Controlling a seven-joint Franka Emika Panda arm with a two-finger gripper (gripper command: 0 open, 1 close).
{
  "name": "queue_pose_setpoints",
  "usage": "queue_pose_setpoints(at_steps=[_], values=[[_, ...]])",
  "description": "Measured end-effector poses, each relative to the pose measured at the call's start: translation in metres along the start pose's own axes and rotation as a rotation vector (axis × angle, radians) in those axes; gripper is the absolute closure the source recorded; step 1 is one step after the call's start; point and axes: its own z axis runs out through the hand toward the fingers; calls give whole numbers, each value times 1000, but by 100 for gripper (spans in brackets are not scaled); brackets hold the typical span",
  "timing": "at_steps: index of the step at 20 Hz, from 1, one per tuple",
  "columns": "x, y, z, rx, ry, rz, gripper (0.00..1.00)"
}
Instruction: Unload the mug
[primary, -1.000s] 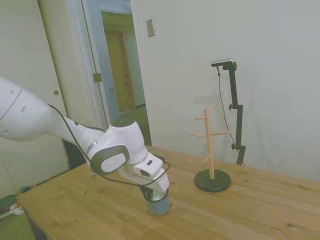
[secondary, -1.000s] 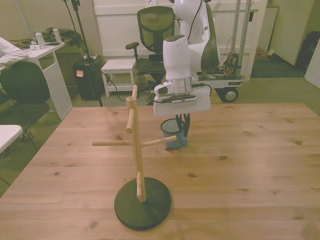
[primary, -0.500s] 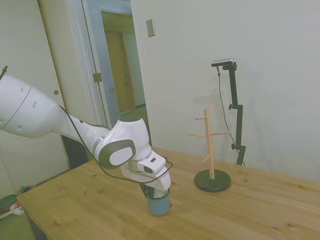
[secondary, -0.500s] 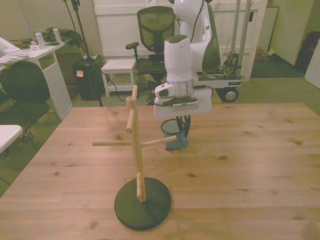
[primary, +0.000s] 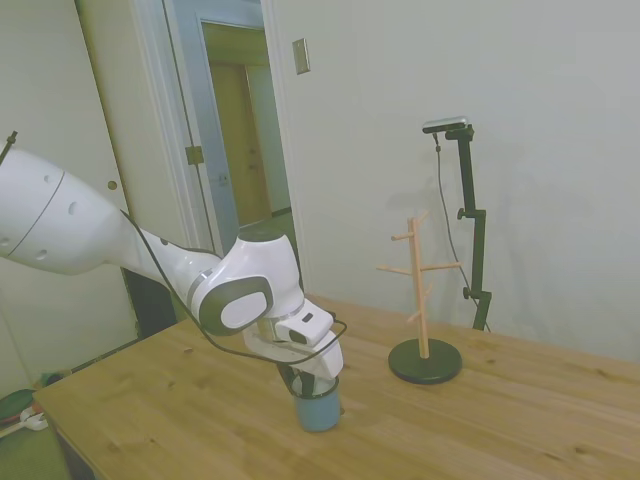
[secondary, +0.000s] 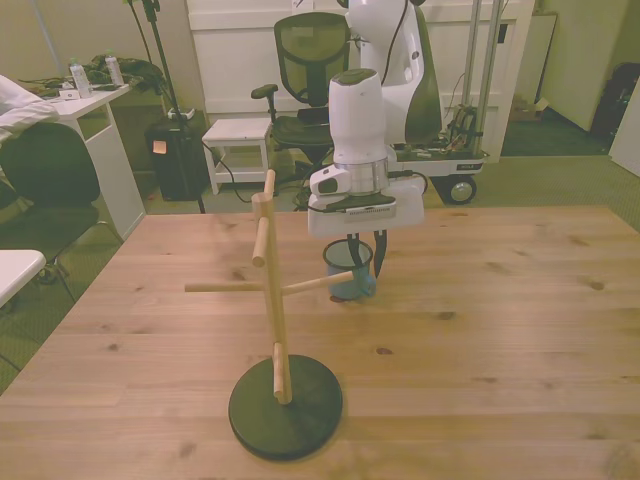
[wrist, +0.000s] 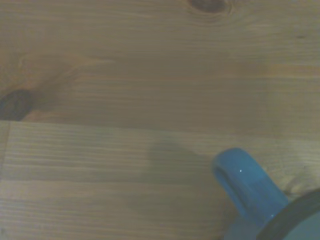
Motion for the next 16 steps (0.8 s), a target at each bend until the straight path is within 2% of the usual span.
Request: queue_pose_setpoints(at_steps=[11, 16], values=[[1, -2, -3, 6, 7, -3, 0], [1, -5, -33, 60, 46, -12, 0]])
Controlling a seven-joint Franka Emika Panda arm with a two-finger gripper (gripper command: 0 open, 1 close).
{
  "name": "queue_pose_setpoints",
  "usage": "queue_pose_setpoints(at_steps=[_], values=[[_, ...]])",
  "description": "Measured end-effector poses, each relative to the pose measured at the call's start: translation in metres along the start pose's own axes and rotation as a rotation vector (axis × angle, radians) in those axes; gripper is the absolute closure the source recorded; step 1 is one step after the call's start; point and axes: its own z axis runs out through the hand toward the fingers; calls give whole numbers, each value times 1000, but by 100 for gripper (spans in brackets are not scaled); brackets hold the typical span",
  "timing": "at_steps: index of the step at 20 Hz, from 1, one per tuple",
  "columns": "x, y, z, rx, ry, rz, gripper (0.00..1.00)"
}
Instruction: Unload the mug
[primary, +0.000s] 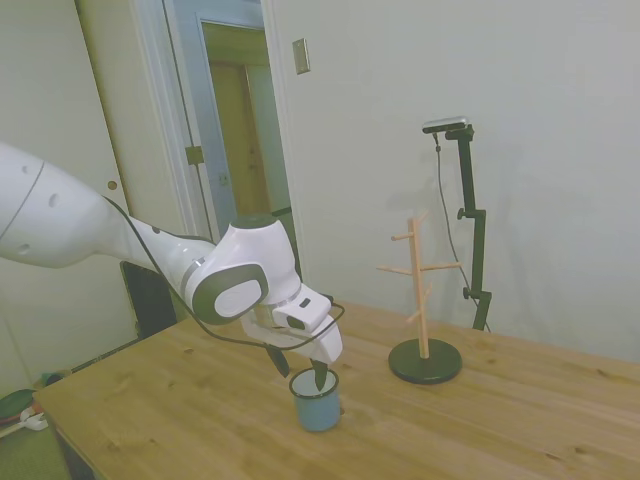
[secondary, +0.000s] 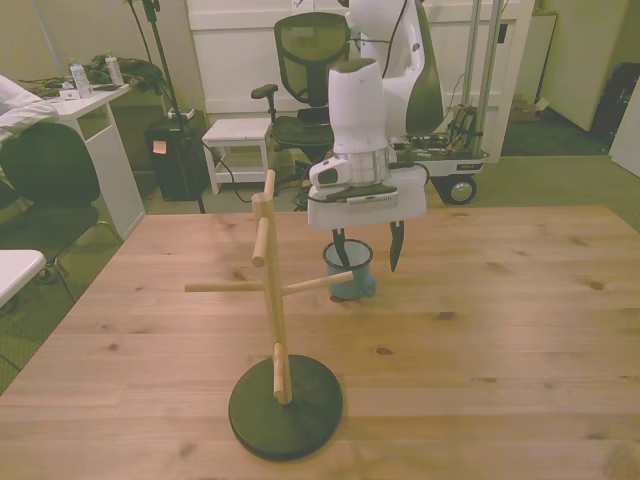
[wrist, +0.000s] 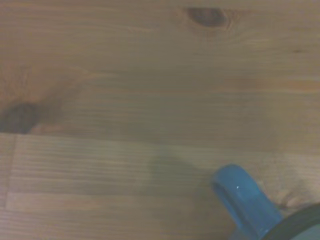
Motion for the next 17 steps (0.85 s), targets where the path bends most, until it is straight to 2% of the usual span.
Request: queue_pose_setpoints(at_steps=[3, 8, 13, 17], values=[[-4, 1, -7, 19, 5, -14, 0], [-11, 6, -44, 143, 58, -52, 0], [-23, 26, -83, 243, 145, -70, 0], [-19, 45, -106, 299, 244, -41, 0]])
